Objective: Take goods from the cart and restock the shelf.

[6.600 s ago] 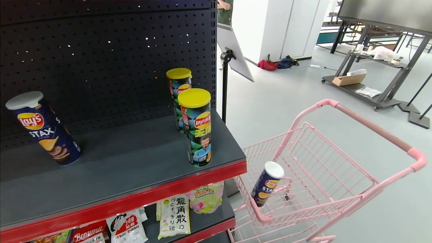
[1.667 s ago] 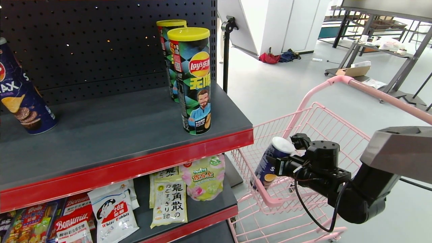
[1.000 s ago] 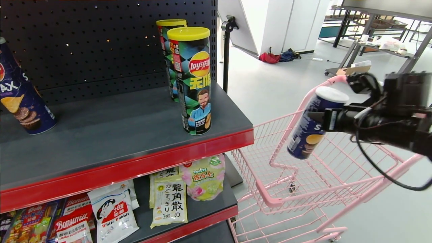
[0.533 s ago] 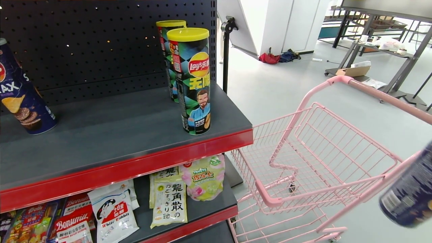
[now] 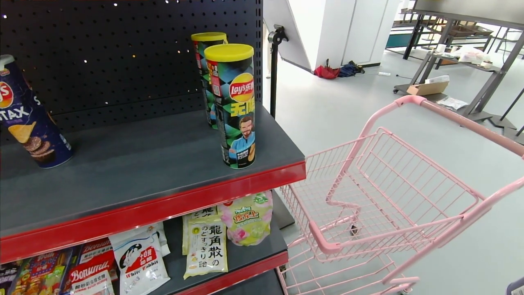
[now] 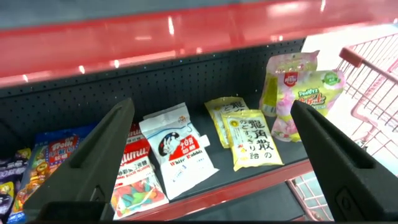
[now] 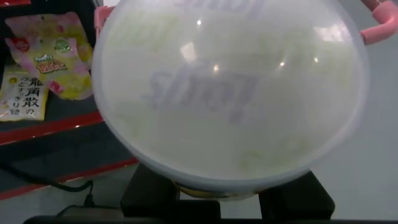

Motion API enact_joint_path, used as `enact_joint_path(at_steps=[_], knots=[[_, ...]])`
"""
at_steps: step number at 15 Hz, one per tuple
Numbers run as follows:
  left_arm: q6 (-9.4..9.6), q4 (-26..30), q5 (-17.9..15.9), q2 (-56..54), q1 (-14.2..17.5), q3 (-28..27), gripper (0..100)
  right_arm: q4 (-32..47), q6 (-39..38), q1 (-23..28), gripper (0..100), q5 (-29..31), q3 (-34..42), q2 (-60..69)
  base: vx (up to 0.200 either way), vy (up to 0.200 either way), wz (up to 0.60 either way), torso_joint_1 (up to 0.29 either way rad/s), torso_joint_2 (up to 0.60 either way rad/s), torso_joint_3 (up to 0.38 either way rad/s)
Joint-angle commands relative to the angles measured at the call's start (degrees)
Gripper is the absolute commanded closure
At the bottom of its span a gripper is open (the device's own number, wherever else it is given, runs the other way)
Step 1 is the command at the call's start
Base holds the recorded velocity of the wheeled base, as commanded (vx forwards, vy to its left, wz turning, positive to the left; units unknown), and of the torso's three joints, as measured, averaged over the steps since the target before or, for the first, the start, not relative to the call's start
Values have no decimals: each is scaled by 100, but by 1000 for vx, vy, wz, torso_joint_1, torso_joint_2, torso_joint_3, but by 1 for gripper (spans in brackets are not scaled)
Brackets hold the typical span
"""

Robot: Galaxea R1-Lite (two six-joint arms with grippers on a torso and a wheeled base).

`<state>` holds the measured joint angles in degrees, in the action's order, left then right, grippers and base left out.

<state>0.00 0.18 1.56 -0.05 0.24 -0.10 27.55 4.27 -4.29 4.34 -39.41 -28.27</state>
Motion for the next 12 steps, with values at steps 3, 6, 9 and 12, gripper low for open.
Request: enact_joint_path(at_steps=[3,6,9,12], knots=[[0,-1,2,5,2,1,0,-4,13,-2,100,-3,13,14,0,0,0,190,-512,-321],[0,-1,2,5,2,1,0,-4,13,-10,100,-3,39,-3,0,0,0,237,-606,-369],[0,-1,2,5,2,10,0,-13,30,-10,100,-3,48,-73,0,0,0,191,-461,-281],[0,-1,2,5,2,1,0,-30,109,-28,100,-21,65,-91,0,0,0,163,-391,-233]])
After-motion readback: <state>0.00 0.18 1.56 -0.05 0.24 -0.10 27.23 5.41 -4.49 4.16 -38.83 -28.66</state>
